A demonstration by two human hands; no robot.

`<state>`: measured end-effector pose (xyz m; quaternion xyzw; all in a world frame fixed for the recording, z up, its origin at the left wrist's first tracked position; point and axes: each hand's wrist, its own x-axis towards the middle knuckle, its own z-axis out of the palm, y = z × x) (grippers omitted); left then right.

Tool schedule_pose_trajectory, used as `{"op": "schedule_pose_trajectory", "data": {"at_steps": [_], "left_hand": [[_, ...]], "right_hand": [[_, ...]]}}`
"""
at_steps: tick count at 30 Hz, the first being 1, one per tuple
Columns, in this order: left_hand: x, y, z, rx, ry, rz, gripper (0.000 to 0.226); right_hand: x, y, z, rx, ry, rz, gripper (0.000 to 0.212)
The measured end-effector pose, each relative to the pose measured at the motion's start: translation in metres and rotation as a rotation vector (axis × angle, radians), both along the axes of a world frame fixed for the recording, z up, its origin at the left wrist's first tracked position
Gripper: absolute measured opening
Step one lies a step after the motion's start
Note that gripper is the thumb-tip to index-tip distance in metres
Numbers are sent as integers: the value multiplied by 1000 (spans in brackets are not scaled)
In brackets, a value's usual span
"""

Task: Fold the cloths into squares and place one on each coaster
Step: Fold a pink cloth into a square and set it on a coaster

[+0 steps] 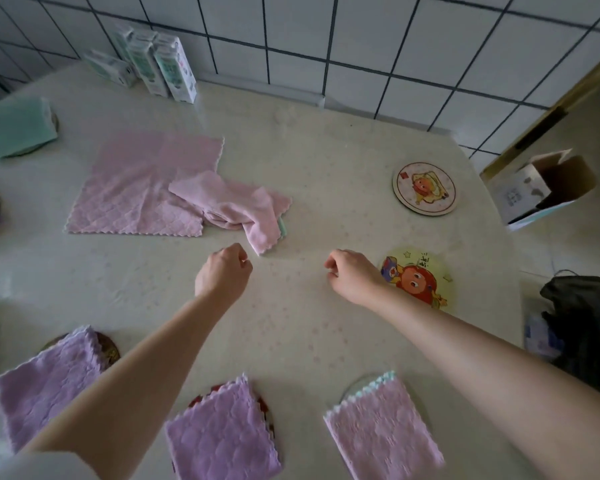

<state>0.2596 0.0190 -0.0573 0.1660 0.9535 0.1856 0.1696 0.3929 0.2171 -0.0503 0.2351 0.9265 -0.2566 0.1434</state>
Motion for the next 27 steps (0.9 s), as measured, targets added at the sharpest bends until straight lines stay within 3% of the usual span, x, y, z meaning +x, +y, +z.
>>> {"op": "schedule_pose_trajectory", "data": {"at_steps": [10,18,23,27], "left_hand": [[-150,37,1,182,190,-6,11],[-201,56,-23,-15,201,-345,46],[-201,53,-33,-177,214,-432,43],[-197,46,-36,-196,189,-400,44]], "right_hand": [[-139,33,-22,-50,28,-44,36],[-194,33,-40,6,-16,-20,29],[-197,30,-46,5,-35,-41,19],[-190,26,-45,-59,0,-64,3]]}}
